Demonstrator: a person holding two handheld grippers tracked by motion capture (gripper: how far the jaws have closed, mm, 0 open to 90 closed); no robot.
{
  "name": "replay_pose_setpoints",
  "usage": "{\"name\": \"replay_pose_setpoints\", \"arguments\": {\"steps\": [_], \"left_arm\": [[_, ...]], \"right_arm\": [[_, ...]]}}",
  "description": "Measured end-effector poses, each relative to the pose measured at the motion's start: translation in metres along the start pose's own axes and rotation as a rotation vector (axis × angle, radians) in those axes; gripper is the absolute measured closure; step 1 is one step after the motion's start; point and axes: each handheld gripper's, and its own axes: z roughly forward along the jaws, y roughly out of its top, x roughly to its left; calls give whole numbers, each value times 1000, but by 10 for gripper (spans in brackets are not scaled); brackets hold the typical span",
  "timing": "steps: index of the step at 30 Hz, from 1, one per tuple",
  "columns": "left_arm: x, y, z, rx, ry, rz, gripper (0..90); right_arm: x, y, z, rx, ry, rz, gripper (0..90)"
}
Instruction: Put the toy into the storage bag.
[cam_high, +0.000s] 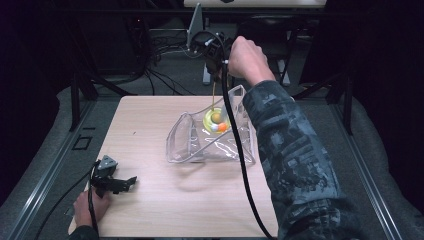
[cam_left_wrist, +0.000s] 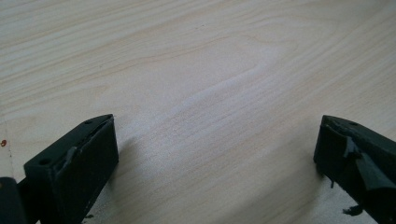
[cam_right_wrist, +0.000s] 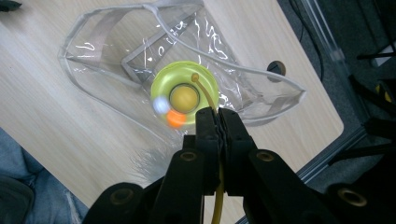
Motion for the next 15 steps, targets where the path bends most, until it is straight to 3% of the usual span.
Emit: {"name": "replay_pose_setpoints", "arguments": {"steps": [15], "left_arm": [[0, 0, 0, 0, 0, -2, 0]], "right_arm": [[-2, -17, 54, 56, 68, 33, 877]]}}
